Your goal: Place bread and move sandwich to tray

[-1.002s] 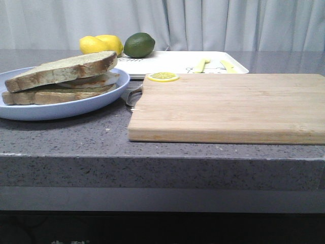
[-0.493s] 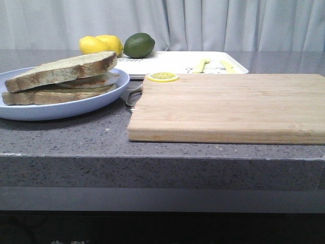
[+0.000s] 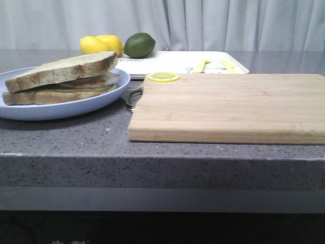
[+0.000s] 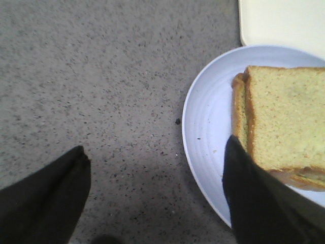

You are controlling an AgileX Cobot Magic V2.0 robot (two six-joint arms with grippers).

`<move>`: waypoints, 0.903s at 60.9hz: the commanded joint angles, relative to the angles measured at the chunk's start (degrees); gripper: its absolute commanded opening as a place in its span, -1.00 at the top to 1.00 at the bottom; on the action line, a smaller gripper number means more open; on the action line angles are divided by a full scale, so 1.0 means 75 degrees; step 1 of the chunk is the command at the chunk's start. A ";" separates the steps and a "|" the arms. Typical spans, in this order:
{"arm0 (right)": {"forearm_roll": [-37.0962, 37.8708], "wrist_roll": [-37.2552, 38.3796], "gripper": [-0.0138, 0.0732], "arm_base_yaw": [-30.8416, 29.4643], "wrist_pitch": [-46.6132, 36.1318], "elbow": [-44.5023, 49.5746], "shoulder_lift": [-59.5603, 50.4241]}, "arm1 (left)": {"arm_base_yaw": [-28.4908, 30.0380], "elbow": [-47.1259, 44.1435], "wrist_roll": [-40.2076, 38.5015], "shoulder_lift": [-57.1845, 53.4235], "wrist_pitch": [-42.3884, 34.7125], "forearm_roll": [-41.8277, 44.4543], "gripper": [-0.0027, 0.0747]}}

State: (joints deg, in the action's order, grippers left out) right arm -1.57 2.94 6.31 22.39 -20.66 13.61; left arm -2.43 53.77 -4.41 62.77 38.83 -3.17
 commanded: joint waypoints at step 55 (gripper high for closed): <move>0.0015 -0.0023 0.82 -0.0030 -0.0685 -0.0180 0.0077 | -0.0414 0.1555 0.0029 0.3442 0.0166 -0.0408 0.97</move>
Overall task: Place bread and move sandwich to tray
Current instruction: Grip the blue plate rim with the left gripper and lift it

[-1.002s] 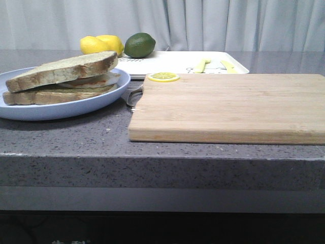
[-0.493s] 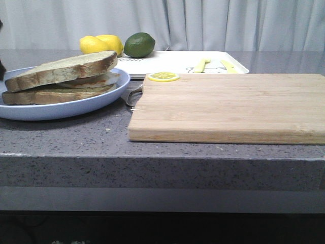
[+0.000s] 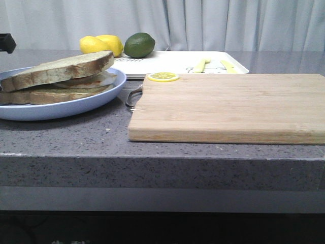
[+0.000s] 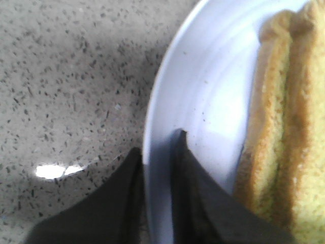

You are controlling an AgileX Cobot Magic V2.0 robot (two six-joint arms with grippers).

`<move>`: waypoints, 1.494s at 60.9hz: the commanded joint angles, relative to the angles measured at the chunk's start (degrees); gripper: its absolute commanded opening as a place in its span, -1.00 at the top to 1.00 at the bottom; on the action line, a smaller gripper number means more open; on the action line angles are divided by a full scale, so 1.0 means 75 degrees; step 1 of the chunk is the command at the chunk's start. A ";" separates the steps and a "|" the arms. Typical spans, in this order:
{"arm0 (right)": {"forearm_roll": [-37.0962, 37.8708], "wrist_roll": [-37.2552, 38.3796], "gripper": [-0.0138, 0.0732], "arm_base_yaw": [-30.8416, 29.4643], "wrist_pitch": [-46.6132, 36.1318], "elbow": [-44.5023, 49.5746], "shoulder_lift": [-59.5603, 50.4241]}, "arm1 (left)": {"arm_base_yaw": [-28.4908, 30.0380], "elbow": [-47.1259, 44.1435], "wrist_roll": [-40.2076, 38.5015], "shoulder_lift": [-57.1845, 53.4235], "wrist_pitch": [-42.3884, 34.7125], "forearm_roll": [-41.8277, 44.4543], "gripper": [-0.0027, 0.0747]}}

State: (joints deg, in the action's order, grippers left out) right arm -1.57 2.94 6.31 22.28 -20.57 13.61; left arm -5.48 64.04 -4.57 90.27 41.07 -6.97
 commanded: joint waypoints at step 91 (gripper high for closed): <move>-0.0212 -0.0023 0.82 -0.0030 -0.0513 -0.0192 0.0077 | 0.0025 1.2464 -0.0613 0.6588 0.4130 -0.4593 0.98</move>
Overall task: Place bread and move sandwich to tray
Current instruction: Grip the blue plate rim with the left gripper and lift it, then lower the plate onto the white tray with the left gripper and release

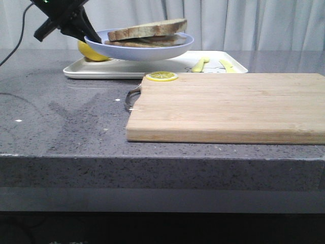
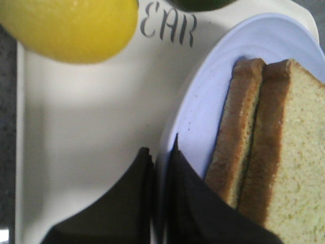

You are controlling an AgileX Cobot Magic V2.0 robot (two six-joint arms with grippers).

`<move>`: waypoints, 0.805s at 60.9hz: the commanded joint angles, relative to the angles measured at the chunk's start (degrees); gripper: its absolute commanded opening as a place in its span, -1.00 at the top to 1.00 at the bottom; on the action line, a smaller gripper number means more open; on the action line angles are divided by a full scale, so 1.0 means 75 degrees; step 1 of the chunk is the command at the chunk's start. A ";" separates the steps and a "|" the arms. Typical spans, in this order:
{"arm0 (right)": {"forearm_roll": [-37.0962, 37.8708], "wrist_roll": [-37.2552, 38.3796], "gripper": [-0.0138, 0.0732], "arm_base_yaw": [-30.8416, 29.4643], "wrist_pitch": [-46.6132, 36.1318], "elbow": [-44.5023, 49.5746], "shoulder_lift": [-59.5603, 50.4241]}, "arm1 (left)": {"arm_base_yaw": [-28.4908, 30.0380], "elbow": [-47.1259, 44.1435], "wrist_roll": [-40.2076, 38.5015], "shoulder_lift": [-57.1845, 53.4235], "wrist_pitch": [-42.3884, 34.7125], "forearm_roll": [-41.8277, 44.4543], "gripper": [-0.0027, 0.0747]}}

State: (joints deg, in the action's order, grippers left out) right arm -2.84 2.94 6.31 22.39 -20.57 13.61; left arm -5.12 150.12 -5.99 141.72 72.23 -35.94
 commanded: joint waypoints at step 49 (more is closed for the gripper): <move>-0.0043 -0.0023 0.82 -0.0030 -0.0526 -0.0192 0.0077 | -0.0024 0.1394 -0.0150 0.0369 -0.0025 -0.0947 0.98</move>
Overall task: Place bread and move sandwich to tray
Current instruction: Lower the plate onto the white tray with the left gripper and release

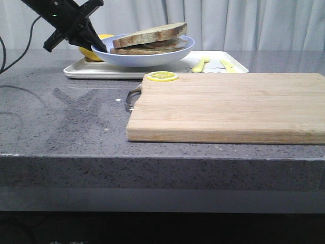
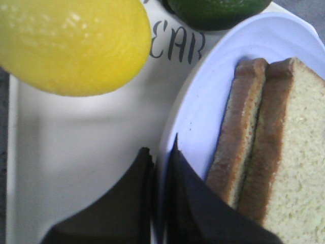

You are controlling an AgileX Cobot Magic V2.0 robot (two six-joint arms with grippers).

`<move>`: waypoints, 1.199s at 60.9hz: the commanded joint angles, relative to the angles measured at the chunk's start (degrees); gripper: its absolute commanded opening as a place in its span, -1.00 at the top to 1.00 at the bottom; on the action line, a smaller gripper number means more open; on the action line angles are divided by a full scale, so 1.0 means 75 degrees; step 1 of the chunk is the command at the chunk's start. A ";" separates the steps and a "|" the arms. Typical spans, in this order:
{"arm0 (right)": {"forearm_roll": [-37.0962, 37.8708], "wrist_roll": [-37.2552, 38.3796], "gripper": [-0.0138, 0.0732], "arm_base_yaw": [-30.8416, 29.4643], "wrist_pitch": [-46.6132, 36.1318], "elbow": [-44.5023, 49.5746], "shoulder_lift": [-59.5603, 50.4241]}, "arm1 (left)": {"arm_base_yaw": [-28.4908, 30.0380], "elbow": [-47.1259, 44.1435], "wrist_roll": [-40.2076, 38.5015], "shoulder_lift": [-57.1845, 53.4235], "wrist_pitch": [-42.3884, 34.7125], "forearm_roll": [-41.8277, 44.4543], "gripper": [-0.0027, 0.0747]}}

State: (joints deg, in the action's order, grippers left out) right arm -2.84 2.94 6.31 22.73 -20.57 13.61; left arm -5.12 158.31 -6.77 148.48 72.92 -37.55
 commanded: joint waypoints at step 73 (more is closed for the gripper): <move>-0.0043 -0.0023 0.82 -0.0030 -0.0668 -0.0192 0.0077 | 0.0114 0.2086 0.0284 -0.1327 -0.0123 -0.1897 0.98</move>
State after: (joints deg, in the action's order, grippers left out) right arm -2.84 2.94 6.31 22.73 -20.57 13.61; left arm -4.44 168.08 -4.43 145.63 72.34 -47.43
